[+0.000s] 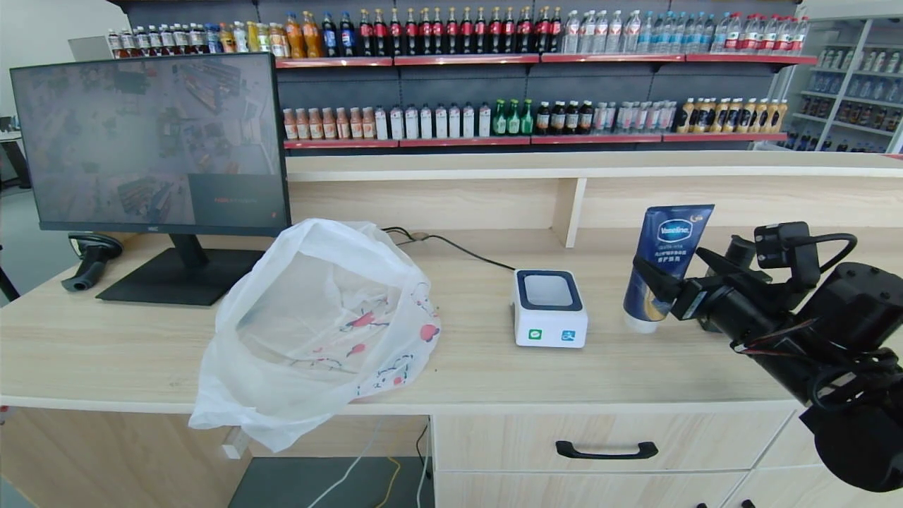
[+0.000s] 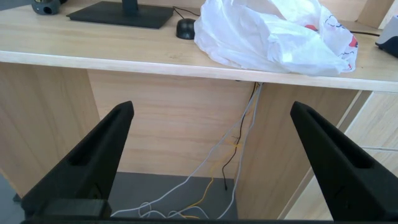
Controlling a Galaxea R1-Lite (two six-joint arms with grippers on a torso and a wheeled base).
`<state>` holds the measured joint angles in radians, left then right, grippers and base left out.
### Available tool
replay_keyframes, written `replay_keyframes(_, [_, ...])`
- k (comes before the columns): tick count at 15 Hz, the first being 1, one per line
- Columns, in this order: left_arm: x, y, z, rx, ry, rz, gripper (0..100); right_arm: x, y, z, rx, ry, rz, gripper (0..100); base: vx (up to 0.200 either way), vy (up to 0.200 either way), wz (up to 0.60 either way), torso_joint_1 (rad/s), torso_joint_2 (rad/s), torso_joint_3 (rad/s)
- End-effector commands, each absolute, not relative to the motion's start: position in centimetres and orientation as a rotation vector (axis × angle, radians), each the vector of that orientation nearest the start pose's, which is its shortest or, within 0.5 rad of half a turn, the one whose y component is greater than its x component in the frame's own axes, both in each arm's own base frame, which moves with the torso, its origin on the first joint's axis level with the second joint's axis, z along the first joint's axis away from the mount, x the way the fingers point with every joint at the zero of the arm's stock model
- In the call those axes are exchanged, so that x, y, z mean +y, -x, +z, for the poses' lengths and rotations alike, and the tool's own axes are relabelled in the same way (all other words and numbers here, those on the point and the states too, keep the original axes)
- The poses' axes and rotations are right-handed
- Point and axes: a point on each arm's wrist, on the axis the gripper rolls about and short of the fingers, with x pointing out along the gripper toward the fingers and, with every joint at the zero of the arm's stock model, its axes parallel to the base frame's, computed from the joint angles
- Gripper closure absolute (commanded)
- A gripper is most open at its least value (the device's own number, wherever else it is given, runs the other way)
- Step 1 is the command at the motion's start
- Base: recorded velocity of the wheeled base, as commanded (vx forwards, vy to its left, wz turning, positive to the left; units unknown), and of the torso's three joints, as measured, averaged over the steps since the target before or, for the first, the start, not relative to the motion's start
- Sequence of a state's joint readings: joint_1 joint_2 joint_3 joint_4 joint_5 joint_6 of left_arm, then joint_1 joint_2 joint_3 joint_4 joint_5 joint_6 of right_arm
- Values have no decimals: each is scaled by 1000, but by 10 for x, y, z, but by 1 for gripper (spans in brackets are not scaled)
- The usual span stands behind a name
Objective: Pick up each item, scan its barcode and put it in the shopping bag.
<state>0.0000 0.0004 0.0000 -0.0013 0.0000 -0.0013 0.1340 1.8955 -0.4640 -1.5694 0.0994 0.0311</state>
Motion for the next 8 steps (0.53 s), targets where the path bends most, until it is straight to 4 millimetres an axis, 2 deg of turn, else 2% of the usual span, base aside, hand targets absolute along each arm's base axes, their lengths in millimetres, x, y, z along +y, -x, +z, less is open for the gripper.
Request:
replay_keyframes(1, [0,23,76,-2,2,0,0,41,-295,135,-135,-33,232,0,0,0,0,0,0,0])
replay_keyframes(8, [0,23,76,-2,2,0,0,38,-294,132,-120,-29,218,0,0,0,0,0,0,0])
